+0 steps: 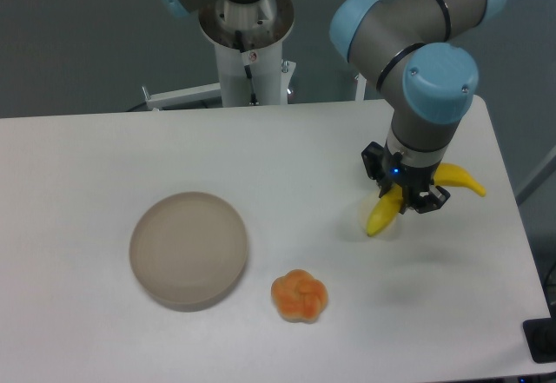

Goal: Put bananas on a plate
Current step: 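Lift the yellow banana held in the gripper off the table, then carry the banana over the round beige plate and lower it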

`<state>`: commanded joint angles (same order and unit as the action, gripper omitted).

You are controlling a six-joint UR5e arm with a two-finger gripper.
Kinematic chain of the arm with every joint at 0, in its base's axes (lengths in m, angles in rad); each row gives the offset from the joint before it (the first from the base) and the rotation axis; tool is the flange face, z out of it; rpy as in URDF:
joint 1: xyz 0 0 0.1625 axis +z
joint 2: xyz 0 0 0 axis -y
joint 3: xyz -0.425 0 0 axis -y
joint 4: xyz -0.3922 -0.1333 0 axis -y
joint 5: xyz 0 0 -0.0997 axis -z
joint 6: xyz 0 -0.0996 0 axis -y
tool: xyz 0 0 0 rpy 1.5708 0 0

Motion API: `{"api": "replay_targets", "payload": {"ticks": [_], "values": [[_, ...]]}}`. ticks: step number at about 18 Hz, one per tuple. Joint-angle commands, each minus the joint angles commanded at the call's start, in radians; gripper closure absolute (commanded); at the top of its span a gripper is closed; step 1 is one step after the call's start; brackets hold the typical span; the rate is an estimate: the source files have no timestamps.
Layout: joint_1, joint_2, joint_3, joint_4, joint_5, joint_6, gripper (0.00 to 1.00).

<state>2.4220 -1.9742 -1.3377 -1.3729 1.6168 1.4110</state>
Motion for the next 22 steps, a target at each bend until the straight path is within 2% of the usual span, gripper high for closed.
{"api": "replay_targets", "payload": {"ticks": [2, 4, 6, 9, 11, 12, 13, 15, 17, 20, 22], "values": [[0.011, 0.005, 0.014, -0.003, -0.012, 0.02, 0.79], [-0.001, -0.02, 0.028, 0.0, -0.012, 0.008, 0.79], [-0.006, -0.014, 0.015, -0.002, -0.012, 0.003, 0.79], [-0.041, 0.049, -0.037, -0.009, -0.052, 0.002, 0.79], [-0.072, 0.092, -0.102, -0.008, -0.106, -0.021, 0.8], [-0.092, 0.118, -0.124, -0.006, -0.109, -0.041, 0.8], [-0.145, 0.136, -0.147, -0.003, -0.109, -0.081, 0.81], [-0.185, 0.156, -0.173, -0.002, -0.11, -0.133, 0.81], [-0.242, 0.147, -0.202, 0.033, -0.109, -0.209, 0.81], [-0.348, 0.115, -0.248, 0.138, -0.101, -0.322, 0.82], [-0.374, 0.101, -0.285, 0.156, -0.1, -0.357, 0.82]]}}
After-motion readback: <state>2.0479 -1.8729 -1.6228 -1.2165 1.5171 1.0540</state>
